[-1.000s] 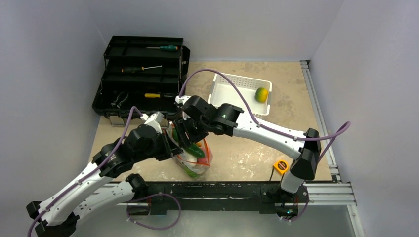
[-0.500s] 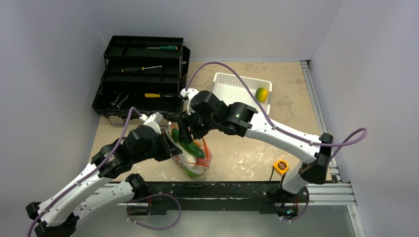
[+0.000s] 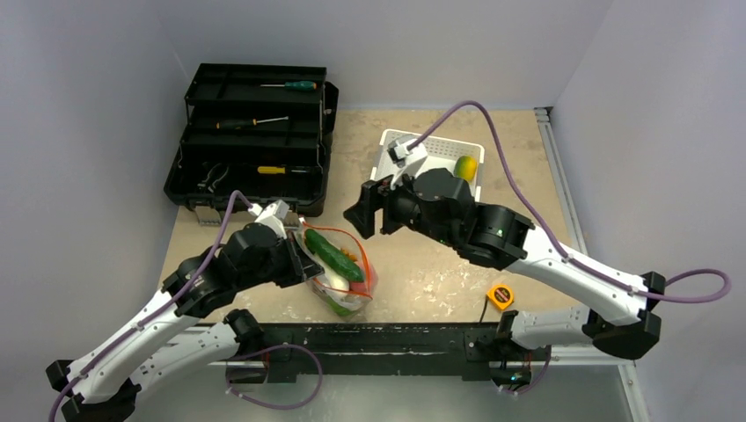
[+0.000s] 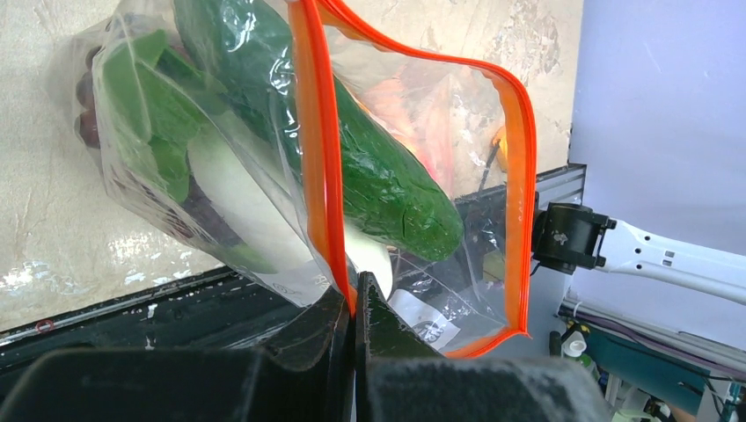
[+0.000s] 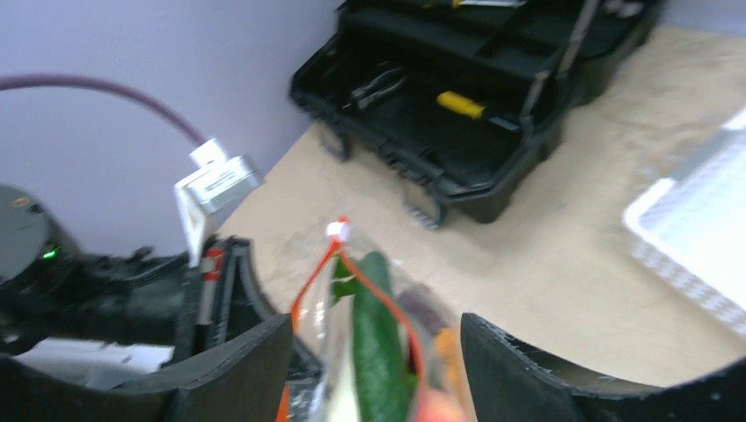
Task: Place the food in the zip-top bag and seal the zipper
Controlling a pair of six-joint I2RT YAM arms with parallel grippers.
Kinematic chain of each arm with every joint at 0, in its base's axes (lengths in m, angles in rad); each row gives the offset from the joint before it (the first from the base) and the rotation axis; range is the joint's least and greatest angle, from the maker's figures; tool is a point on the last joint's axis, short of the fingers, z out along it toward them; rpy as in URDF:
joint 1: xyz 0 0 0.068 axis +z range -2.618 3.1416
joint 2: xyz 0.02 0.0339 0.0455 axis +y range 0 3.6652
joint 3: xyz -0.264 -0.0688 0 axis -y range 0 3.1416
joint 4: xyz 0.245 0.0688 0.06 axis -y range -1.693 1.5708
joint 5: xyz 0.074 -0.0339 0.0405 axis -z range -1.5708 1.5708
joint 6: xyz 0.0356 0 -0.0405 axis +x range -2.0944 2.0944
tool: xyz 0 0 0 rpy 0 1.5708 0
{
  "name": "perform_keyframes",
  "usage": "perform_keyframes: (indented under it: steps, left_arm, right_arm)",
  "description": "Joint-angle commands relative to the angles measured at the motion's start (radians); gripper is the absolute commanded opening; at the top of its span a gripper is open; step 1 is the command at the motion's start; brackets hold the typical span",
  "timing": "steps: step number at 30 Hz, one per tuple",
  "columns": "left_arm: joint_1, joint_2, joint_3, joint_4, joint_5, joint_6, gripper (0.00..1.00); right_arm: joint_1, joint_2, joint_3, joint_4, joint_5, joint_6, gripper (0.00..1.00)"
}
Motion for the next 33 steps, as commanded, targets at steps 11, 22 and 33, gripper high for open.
perform_keyframes:
  steps: [11,22,33]
  left_arm:
    - [-0.003,0.031,0.044,0.026,0.005,0.024,0.0]
    - [-0.004,0.009,0.039,0.014,0.005,0.018,0.0]
    - [-0.003,0.012,0.049,-0.001,0.001,0.021,0.0]
  right_arm:
    - [-0.411,-0.036,-0.202,0.133,0.474,-0.056,0.74]
    - [-0.585,0.427,-0.087,0.172,0.585,-0.106,0.72]
    - [-0.636,0.744,0.085,0.199,0.781,-0.234,0.7]
